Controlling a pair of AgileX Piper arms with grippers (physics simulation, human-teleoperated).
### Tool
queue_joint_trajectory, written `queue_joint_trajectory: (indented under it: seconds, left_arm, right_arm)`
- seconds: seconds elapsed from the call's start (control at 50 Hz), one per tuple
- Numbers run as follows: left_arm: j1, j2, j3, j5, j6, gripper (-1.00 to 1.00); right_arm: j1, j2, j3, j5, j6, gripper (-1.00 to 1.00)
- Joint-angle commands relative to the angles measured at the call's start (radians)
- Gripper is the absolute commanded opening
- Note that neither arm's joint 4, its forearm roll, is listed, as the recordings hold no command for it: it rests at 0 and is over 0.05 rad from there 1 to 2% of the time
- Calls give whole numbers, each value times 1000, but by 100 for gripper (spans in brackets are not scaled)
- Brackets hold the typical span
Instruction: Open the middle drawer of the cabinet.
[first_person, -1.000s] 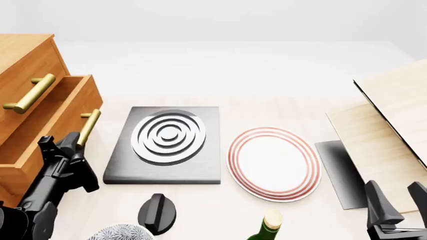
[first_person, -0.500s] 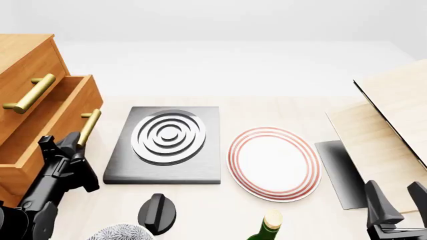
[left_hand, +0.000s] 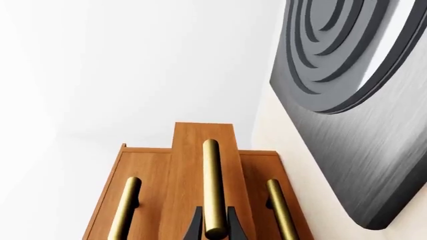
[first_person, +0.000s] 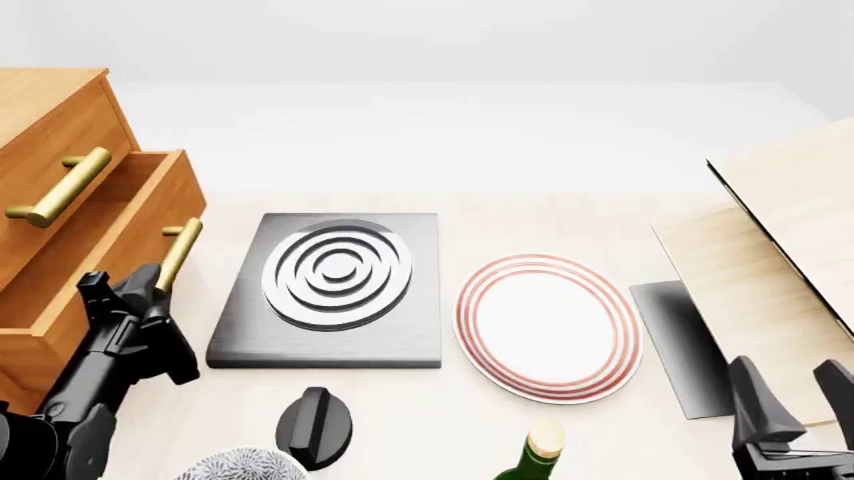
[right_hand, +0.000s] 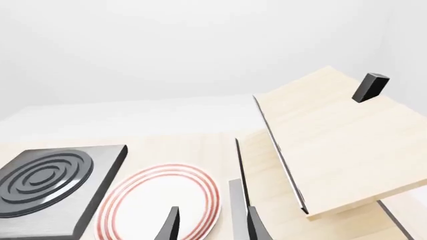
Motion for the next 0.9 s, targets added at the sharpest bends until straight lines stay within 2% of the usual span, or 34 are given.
queue_joint_trajectory:
  seconds: [0.02, 0.12, 0.14, 0.42, 0.9]
  left_arm:
    - [-25, -1, -27, -13, -21, -100]
    - [-26, 0, -30, -13, -21, -100]
    - [-27, -3, -31, -13, -21, 100]
    - [-26, -12, -23, -13, -27, 100]
    - [-38, -6, -21, -13, -35, 100]
  right_arm:
    - [1, 14, 1, -18, 1, 100]
    - [2, 0, 0, -5, 1, 100]
    - [3, -2, 0, -3, 1, 100]
    - [4, -30, 0, 25, 1, 100]
    - [5, -23, 0, 18, 0, 100]
